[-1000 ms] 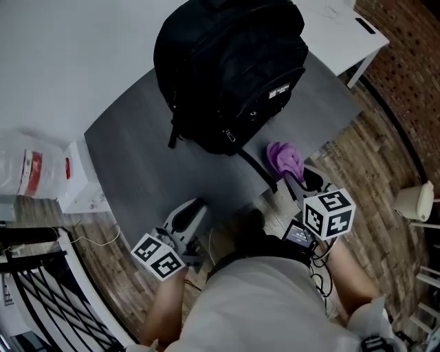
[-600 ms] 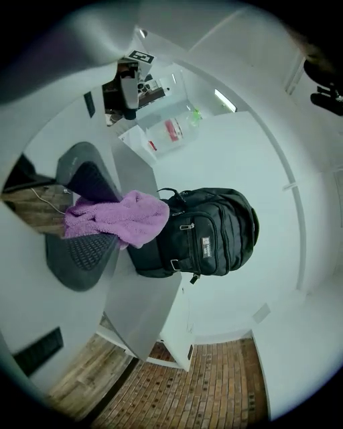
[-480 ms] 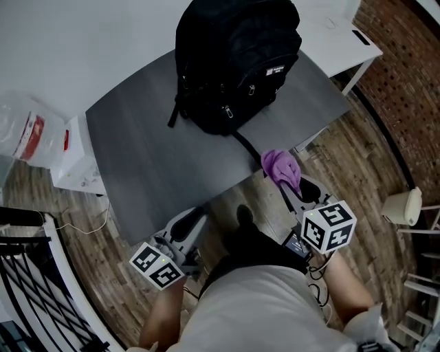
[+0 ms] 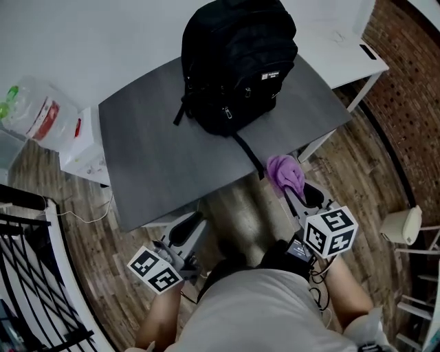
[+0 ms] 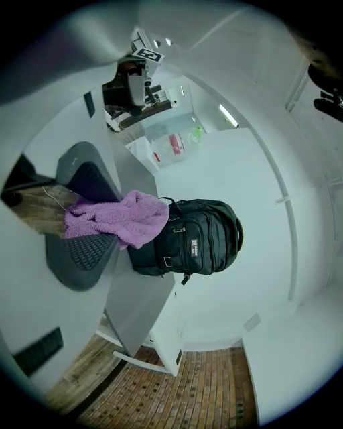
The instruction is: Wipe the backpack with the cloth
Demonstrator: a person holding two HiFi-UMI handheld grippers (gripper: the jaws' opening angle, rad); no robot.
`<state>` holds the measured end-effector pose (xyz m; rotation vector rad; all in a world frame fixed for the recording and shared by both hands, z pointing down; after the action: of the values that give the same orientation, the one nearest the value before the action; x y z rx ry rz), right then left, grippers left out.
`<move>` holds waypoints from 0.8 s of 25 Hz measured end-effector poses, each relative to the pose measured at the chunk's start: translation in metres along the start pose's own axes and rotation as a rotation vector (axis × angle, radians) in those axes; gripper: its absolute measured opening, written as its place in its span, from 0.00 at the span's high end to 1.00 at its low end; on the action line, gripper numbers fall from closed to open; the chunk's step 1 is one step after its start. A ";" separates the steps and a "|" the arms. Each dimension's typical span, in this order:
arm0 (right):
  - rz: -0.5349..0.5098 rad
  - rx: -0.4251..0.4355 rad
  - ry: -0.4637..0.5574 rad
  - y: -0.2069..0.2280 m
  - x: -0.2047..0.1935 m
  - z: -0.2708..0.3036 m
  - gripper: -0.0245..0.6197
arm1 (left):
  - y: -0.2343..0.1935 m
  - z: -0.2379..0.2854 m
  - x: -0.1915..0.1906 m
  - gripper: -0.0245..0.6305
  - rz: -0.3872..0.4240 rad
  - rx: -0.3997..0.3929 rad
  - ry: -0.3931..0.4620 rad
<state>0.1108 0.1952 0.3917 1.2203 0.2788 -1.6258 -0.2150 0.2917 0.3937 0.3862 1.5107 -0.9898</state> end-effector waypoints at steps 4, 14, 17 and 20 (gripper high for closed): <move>-0.034 0.041 -0.015 0.031 0.001 -0.015 0.75 | 0.035 0.017 -0.016 0.82 0.001 0.052 0.021; -0.091 0.185 -0.022 0.118 0.009 -0.084 0.75 | 0.160 0.095 -0.069 0.82 -0.035 0.149 0.057; -0.099 0.218 -0.030 0.134 0.008 -0.100 0.75 | 0.190 0.105 -0.076 0.82 -0.031 0.178 0.061; -0.092 0.245 -0.024 0.144 0.008 -0.115 0.75 | 0.212 0.107 -0.078 0.82 -0.018 0.208 0.046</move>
<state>0.2945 0.2066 0.3856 1.3877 0.1239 -1.7928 0.0267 0.3562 0.4001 0.5468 1.4593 -1.1636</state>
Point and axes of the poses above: the fingertips, and each gripper's own axes: z forward along the fingers, y to its right, x out of its top, the point moved 10 cm from there along -z, backward along the fingers, and after that the axes turned 11 degrees about z, right-handed, at the moved point
